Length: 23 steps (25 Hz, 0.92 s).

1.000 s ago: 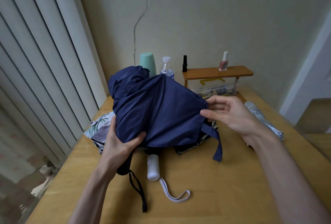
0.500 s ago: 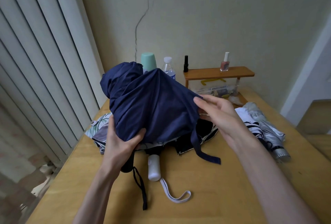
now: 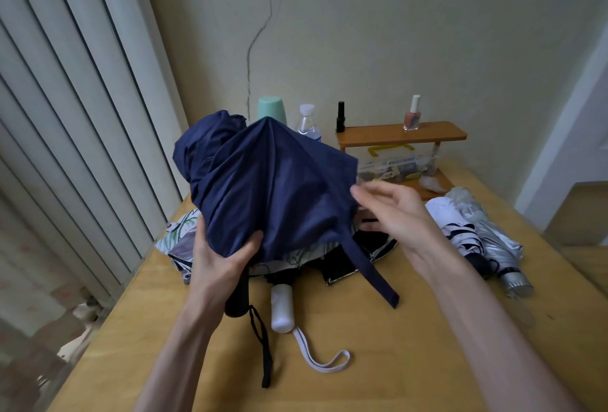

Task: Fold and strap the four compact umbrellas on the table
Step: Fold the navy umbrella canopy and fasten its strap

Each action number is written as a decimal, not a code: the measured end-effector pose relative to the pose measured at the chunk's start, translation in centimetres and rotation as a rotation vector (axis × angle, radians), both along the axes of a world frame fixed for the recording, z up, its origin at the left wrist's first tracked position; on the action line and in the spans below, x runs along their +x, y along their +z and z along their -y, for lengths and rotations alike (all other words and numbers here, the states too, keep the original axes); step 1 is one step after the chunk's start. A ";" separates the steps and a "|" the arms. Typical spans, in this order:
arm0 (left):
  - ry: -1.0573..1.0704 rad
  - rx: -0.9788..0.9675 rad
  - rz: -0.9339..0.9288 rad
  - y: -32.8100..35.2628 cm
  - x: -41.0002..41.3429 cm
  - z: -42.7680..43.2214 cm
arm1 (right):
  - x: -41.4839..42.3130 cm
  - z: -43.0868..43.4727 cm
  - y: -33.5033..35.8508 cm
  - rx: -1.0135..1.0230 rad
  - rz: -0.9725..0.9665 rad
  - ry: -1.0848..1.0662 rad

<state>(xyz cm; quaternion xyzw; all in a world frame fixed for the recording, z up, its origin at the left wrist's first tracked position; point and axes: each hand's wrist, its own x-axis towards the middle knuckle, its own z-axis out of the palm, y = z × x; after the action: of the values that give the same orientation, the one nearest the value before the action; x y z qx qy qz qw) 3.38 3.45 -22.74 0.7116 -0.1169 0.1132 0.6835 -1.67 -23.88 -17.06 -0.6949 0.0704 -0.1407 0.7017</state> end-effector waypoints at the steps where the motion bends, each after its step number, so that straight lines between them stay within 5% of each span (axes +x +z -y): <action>1: 0.006 -0.008 0.003 0.1 0.0 0.0 | 0.1 0.2 -0.3 -0.053 -0.006 -0.034; 4: 0.020 -0.038 -0.018 0.1 0.1 0.0 | 0.3 0.4 -0.3 -0.046 0.064 -0.155; 9: 0.054 -0.062 -0.024 0.2 -0.1 0.5 | 0.2 -0.5 0.0 -0.028 -0.073 0.127; 23: 0.023 -0.114 -0.044 0.4 -0.4 1.0 | 0.4 -0.3 -0.3 0.097 0.154 0.035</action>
<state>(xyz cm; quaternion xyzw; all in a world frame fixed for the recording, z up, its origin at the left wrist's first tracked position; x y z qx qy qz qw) 2.96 2.48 -22.31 0.6752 -0.0870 0.1115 0.7240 -1.26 -23.62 -17.33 -0.6482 0.0108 -0.1778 0.7404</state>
